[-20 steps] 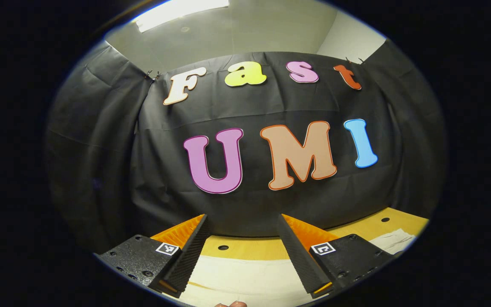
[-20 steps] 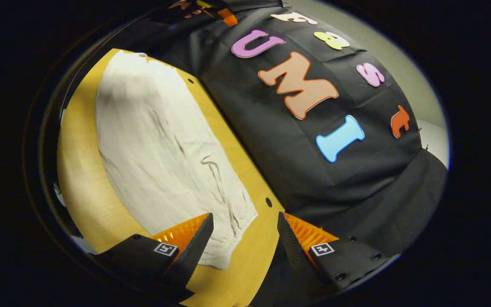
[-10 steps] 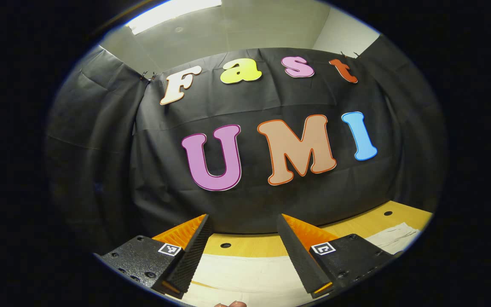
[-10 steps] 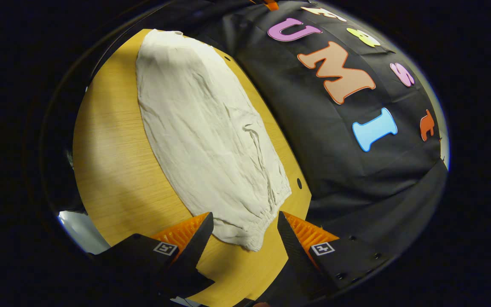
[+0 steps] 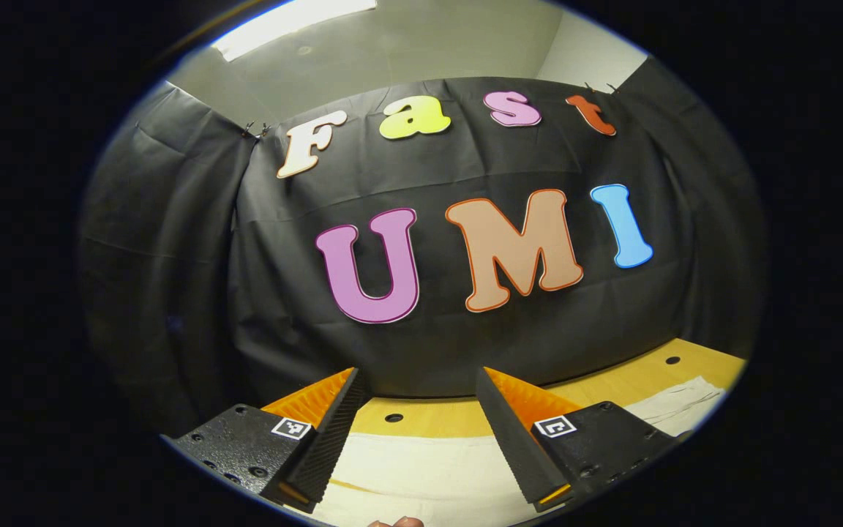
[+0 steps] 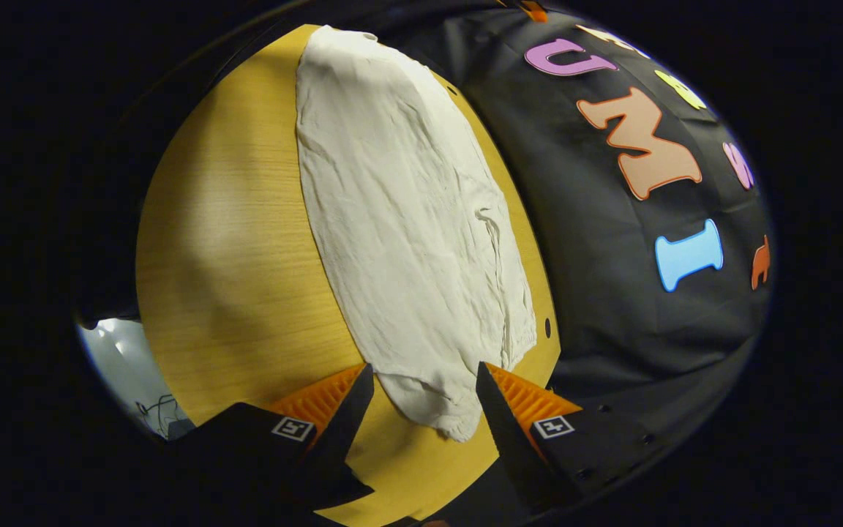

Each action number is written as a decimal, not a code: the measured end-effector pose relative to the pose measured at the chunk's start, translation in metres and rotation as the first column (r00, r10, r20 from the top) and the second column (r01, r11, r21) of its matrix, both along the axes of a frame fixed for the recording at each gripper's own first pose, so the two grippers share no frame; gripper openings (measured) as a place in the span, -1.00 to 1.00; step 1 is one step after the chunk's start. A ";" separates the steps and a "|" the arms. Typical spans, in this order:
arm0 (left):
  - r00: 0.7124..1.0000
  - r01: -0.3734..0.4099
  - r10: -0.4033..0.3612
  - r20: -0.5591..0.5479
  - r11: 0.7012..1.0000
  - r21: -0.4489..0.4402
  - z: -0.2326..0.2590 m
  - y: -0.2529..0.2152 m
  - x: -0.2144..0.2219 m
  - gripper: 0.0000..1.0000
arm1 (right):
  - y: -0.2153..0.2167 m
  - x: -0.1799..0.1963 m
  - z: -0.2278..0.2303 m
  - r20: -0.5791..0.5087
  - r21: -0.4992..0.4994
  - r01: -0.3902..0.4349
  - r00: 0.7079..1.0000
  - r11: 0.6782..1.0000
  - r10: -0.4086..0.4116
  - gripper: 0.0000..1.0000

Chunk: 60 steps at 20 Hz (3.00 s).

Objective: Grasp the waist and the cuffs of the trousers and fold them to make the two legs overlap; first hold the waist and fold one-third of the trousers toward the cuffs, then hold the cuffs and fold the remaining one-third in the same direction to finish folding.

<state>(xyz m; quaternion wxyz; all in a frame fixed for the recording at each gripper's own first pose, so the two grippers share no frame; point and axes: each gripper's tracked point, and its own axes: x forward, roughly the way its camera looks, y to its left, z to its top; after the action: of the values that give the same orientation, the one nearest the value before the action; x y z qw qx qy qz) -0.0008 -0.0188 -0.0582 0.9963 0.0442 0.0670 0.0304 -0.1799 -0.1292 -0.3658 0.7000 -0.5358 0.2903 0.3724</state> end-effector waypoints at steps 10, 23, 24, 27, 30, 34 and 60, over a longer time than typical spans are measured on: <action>0.999 -0.035 0.035 -0.003 0.999 0.011 -0.001 0.022 -0.008 0.88 | 0.016 0.038 -0.020 0.023 -0.056 -0.034 0.999 0.998 0.036 0.67; 0.998 -0.043 0.049 -0.045 0.993 0.111 -0.024 0.057 -0.028 0.88 | 0.019 0.029 -0.041 -0.082 -0.055 0.093 0.992 0.994 -0.098 -0.81; 0.997 -0.041 0.049 -0.054 0.989 0.142 -0.031 0.062 -0.033 0.89 | 0.019 0.028 -0.041 -0.077 -0.057 0.087 0.993 0.995 -0.091 -0.79; 0.996 -0.017 0.039 -0.086 0.971 0.239 -0.048 0.077 -0.047 0.92 | 0.020 0.026 -0.039 -0.034 -0.089 0.030 0.999 0.996 -0.033 -0.79; 0.991 0.009 0.037 -0.132 0.944 0.329 -0.067 0.092 -0.061 0.92 | 0.019 0.029 -0.042 -0.039 -0.086 0.063 0.997 0.994 -0.066 -0.80; 0.976 0.061 0.027 -0.215 0.918 0.393 -0.100 0.107 -0.080 0.92 | 0.020 0.028 -0.040 -0.037 -0.096 0.047 0.998 0.994 -0.051 -0.80; 0.607 0.685 -0.107 -0.788 0.572 0.450 -0.286 0.186 -0.232 0.95 | 0.019 0.030 -0.043 -0.002 -0.077 0.067 0.998 0.995 -0.067 -0.79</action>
<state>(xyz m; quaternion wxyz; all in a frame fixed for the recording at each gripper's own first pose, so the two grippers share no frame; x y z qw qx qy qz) -0.2325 0.1668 -0.3443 0.7687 0.4537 0.3989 -0.2103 -0.1495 -0.1106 -0.4091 0.6903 -0.5515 0.3238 0.3384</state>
